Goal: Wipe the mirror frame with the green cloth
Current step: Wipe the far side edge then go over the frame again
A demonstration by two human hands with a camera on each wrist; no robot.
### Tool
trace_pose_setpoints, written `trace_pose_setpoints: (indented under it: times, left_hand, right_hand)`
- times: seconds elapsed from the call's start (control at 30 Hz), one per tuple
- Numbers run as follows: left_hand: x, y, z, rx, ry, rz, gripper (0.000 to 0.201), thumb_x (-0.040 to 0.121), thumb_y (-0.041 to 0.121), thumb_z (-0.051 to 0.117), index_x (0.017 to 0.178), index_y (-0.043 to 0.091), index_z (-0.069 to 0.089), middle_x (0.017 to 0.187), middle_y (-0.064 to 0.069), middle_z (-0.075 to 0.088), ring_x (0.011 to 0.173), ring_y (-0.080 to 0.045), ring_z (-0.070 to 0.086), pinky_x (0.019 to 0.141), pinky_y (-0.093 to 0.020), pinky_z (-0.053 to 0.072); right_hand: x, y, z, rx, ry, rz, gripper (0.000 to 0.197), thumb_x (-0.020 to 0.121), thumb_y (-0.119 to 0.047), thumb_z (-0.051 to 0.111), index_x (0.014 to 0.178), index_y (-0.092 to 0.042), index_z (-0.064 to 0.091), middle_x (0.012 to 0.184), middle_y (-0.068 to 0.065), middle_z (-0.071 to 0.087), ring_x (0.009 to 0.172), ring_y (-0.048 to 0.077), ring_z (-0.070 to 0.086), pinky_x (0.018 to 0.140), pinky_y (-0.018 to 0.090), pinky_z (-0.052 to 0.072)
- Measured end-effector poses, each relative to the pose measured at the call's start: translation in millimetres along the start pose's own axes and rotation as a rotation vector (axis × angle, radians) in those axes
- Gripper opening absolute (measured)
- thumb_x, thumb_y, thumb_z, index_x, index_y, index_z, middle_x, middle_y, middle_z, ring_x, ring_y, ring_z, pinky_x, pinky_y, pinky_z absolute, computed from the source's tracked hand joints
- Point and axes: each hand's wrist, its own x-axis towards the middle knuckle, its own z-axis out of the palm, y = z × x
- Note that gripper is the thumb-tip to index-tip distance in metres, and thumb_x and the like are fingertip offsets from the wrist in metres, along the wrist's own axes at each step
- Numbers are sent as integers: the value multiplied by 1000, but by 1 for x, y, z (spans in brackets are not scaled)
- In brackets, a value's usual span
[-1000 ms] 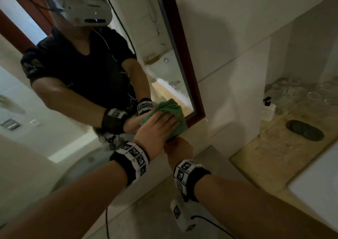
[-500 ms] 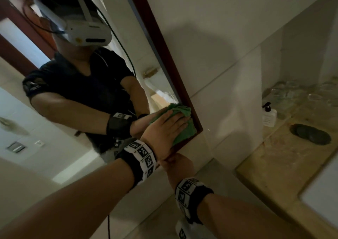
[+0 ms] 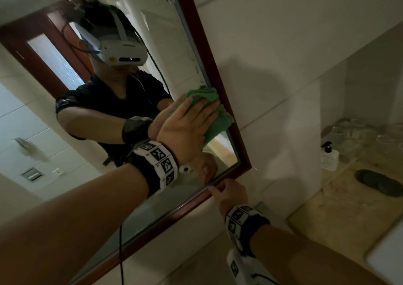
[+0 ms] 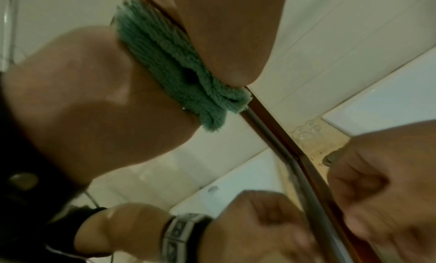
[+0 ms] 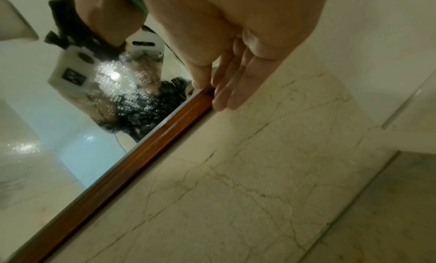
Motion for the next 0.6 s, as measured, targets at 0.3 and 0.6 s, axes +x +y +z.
trace_pose_setpoints:
  times: [0.3,0.6]
  left_hand:
    - [-5,31,0,10,37,-177,72,77,40,65,140,12,45,147,-4,41,134,-28,36,115,-43,7]
    - [31,15,-30,1,125,-654,69,86,43,36,145,7,36,151,-13,31,134,-34,26,110,-48,17]
  right_hand:
    - [44,-61,-77,293,623,-382,26,90,-21,62,112,-10,57,111,6,55,94,19,54,78,26,42]
    - [52,-106,-114,165,523,-576,21,89,-24,62,109,-18,63,107,-1,59,83,6,50,74,21,39]
